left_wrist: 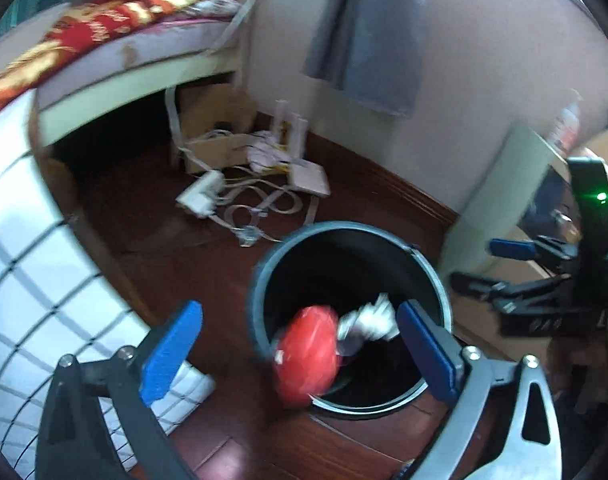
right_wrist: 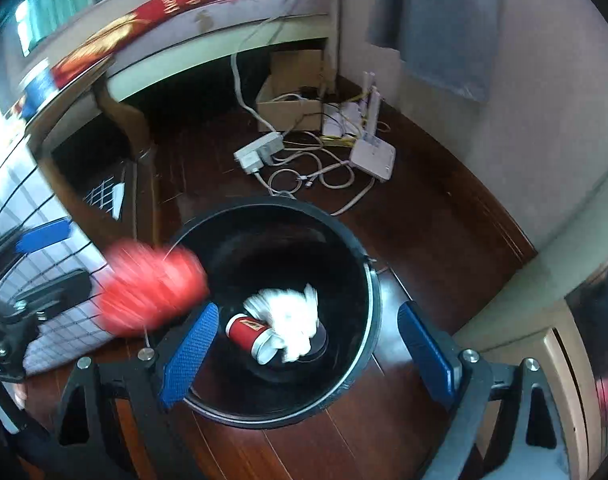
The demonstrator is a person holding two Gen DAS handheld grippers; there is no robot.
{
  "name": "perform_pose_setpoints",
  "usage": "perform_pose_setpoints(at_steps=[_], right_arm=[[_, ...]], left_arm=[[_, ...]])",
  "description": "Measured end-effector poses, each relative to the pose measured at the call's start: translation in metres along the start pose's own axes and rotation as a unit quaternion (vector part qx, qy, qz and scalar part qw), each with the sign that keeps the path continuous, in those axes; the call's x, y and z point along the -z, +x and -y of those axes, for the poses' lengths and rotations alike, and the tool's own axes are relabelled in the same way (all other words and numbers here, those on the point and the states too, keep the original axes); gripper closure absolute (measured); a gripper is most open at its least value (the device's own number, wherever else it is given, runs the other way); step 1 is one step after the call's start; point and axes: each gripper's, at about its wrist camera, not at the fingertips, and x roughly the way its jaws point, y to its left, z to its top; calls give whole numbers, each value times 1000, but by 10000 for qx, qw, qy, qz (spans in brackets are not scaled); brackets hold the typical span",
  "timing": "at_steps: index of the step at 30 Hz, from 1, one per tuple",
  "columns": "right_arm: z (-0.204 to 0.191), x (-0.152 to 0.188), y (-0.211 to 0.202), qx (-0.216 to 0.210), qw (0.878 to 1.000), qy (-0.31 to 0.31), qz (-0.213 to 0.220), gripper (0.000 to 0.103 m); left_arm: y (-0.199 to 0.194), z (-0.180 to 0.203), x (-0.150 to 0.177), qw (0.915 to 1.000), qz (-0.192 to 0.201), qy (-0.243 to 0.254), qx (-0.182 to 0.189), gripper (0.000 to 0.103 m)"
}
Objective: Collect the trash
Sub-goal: 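Open both tools to drop the bag and tissue into the bin, then move both open tools back to the table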
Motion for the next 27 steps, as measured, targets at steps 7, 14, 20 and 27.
perform_pose_setpoints(at_steps=[7,14,20,27], right_arm=[[-20,-14,-23,-148,9993,-69,340,9],[-67,-33,-54,-358,9953,-236,874,0],[-117,-58,-70,-762,9897,-474,1114,0],[-186,-75,-90,-1169,9776,-962,1461,0]], left_arm=[[-56,-24,2,9936,618,-267,-902,0],[-112,-62,0,9810,1059,-630,-1496,0],[-150,-98,2,9681,1313,-836,-1963,1],[-185,-136,19,9481,1562,-1171,-2510,1]])
